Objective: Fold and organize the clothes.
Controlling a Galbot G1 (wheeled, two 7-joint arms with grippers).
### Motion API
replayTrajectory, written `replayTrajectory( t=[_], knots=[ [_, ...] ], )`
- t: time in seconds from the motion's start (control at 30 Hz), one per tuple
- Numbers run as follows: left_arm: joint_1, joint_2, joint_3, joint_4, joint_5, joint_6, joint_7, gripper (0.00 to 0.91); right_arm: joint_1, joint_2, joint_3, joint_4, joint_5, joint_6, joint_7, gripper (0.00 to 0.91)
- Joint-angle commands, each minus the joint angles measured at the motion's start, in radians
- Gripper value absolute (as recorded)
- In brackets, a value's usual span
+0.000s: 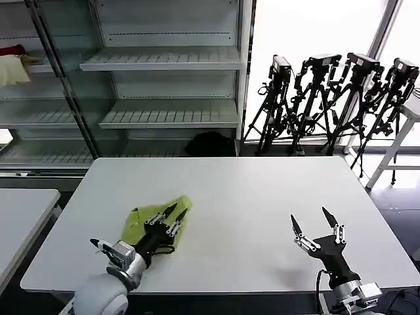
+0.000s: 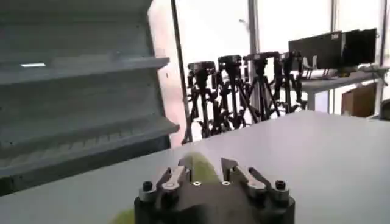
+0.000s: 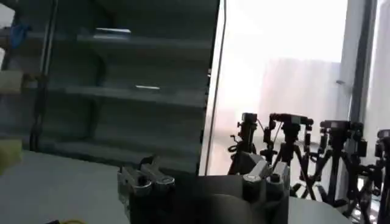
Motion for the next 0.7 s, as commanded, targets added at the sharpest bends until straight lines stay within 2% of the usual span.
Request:
replayTrajectory(
  t=[0.03,0.2,0.27,0.37,0.47,0.5,0.53,0.57,0.6,0.67,0.7],
  knots=[
    [-0.166,-0.027,0.106,-0.141,-0.177,0.016,-0.18,0.907,0.013,0.004,-0.005,0.007,-0.007,-0.015,0.0,0.907],
    [-0.148,0.012,-0.025,-0.139,-0.22,0.058,-0.198,0.907,0.032,0.006,-0.02,-0.001,-0.005,-0.026,0.001,0.907],
    [-0.095,0.04,-0.085,-0.14,-0.182,0.073,-0.173,0.907,0.041,0.007,-0.032,-0.002,0.003,-0.041,-0.005,0.907],
    [0.038,0.057,-0.164,-0.159,-0.029,0.095,-0.168,0.907,0.068,0.002,-0.058,-0.001,0.022,-0.08,-0.028,0.907],
    [0.19,0.026,-0.278,-0.187,0.031,0.095,-0.072,0.907,0.161,0.011,-0.131,0.013,0.11,-0.25,-0.082,0.907],
    [0.234,0.01,-0.308,-0.197,0.049,0.098,-0.05,0.907,0.233,0.022,-0.19,0.025,0.188,-0.358,-0.088,0.907],
    [0.248,-0.003,-0.318,-0.203,0.058,0.1,-0.043,0.907,0.267,0.028,-0.226,0.029,0.218,-0.406,-0.083,0.907],
    [0.268,-0.017,-0.328,-0.215,0.067,0.105,-0.044,0.907,0.348,0.044,-0.281,0.033,0.286,-0.458,-0.073,0.907],
    [0.275,-0.031,-0.337,-0.217,0.069,0.107,-0.043,0.907,0.368,0.044,-0.281,0.033,0.286,-0.491,-0.07,0.907],
    [0.302,-0.055,-0.358,-0.231,0.071,0.114,-0.037,0.907,0.461,0.072,-0.392,0.038,0.405,-0.642,-0.037,0.907],
    [0.309,-0.065,-0.36,-0.235,0.077,0.114,-0.037,0.907,0.492,0.09,-0.44,0.031,0.42,-0.663,-0.019,0.907]
  ],
)
